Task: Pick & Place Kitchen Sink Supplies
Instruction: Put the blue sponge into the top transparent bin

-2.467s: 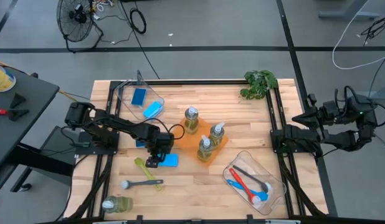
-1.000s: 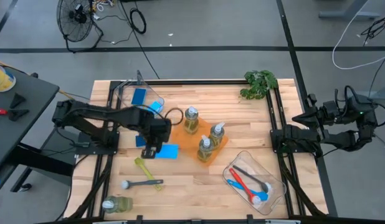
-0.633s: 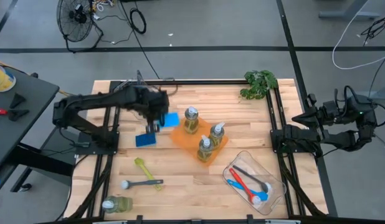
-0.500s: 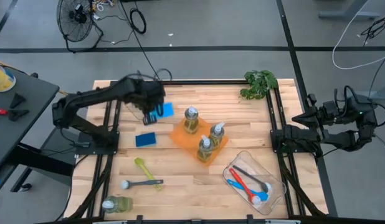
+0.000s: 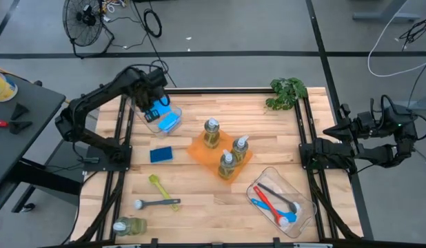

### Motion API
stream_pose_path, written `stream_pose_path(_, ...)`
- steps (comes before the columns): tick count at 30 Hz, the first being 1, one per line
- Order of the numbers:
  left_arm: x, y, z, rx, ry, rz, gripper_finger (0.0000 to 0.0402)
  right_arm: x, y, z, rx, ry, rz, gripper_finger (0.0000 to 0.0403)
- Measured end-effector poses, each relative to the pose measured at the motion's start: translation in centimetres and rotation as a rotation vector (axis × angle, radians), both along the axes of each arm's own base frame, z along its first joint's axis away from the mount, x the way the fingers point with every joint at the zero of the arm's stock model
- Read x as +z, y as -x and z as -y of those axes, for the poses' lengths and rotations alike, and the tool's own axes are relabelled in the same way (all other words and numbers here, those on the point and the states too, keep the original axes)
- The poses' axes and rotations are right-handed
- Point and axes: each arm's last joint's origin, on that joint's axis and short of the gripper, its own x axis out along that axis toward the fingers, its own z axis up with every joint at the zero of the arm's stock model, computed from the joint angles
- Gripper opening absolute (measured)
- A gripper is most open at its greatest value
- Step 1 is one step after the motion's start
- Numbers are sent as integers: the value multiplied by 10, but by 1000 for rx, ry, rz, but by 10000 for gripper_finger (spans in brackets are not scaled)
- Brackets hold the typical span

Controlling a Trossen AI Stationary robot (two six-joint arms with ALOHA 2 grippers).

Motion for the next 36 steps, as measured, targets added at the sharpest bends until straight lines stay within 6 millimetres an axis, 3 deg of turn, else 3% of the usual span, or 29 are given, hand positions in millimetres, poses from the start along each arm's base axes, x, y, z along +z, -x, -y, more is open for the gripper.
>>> stream_pose_path(12, 0, 10, -3, 43, 38, -47, 2, 0, 0, 0, 0, 0, 0, 13)
stream_pose_path(18, 0, 12, -5, 51, -12, -83, 34, 0, 0, 0, 0, 0, 0, 13)
stream_pose_path(23, 0, 12, -5, 52, -14, -84, 87, 0, 0, 0, 0, 0, 0, 13)
stream_pose_path(31, 0, 9, -2, 129, 58, -1, 217, 0, 0, 0, 0, 0, 0, 13)
stream_pose_path(36, 2, 7, 4, 136, 150, 106, 255, 0, 0, 0, 0, 0, 0, 13)
